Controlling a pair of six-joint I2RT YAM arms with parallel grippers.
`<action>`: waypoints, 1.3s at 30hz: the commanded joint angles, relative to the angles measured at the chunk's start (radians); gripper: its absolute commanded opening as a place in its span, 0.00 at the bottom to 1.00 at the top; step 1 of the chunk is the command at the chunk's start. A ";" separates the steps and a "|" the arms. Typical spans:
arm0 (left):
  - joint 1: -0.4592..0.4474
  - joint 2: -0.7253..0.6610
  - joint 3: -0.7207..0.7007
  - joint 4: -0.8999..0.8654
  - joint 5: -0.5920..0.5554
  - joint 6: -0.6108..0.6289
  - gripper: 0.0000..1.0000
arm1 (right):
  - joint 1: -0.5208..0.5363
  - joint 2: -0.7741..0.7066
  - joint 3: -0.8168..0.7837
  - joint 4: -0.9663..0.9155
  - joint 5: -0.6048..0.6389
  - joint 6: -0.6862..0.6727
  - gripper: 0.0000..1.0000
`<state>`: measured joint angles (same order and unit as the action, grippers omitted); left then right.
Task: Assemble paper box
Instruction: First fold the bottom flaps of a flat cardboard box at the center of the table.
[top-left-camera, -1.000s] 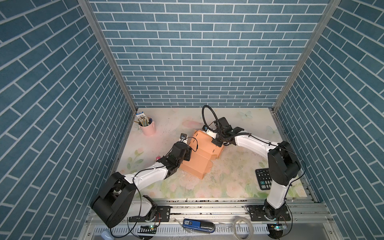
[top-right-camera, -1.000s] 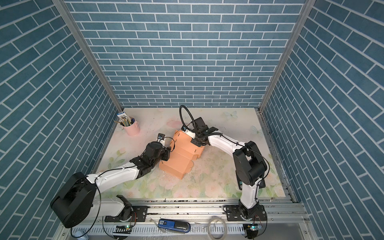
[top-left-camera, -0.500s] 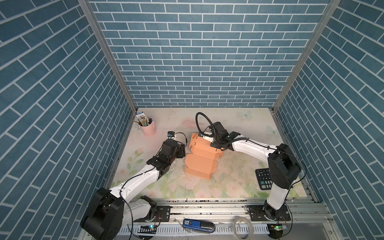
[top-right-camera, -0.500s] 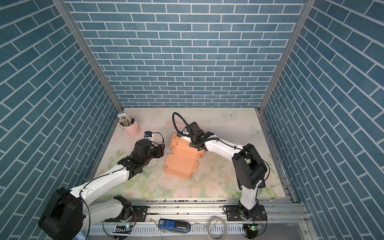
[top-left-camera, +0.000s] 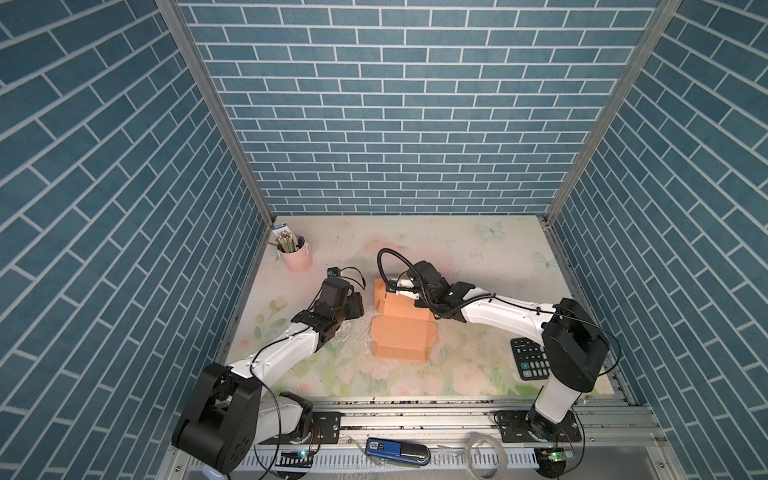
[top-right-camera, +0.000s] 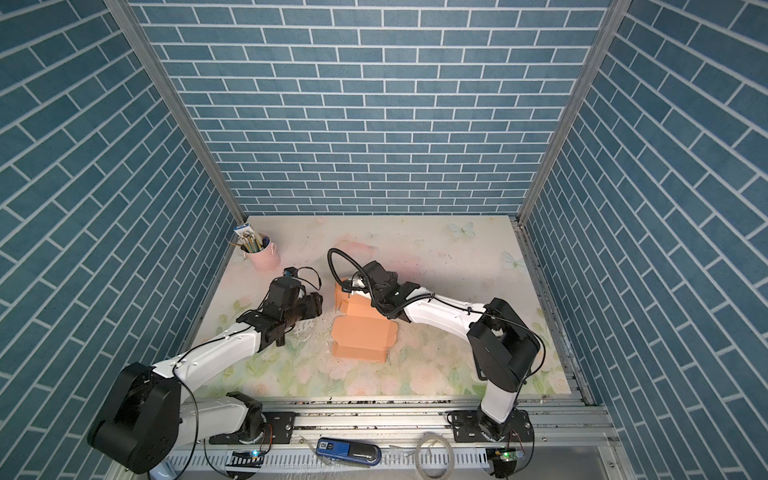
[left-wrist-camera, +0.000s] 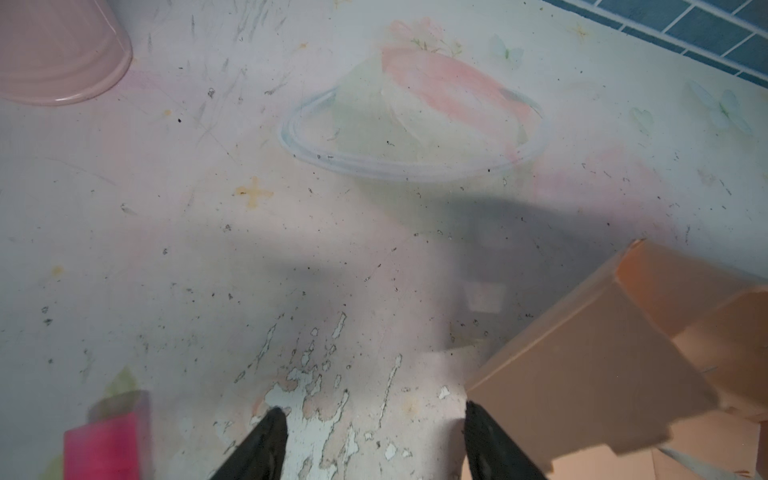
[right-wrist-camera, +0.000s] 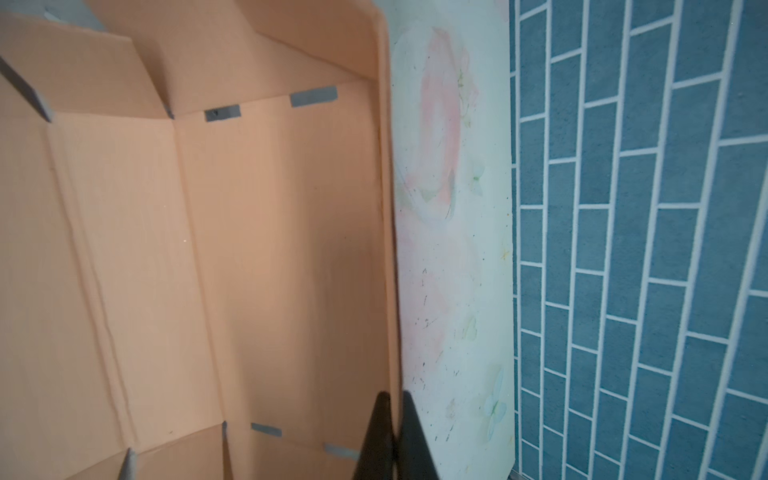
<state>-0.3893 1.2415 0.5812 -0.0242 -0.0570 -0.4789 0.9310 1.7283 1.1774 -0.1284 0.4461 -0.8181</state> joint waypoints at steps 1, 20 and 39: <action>0.006 0.022 0.008 0.012 0.029 -0.003 0.70 | 0.024 -0.042 -0.029 0.057 0.058 -0.045 0.00; 0.006 0.077 -0.035 0.119 0.130 0.006 0.68 | 0.093 -0.060 -0.165 0.171 0.112 -0.051 0.00; -0.057 0.127 -0.083 0.325 0.246 0.074 0.64 | 0.110 -0.053 -0.214 0.246 0.128 -0.087 0.00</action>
<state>-0.4366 1.3590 0.5209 0.2443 0.1585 -0.4355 1.0344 1.6848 0.9783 0.0925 0.5621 -0.8734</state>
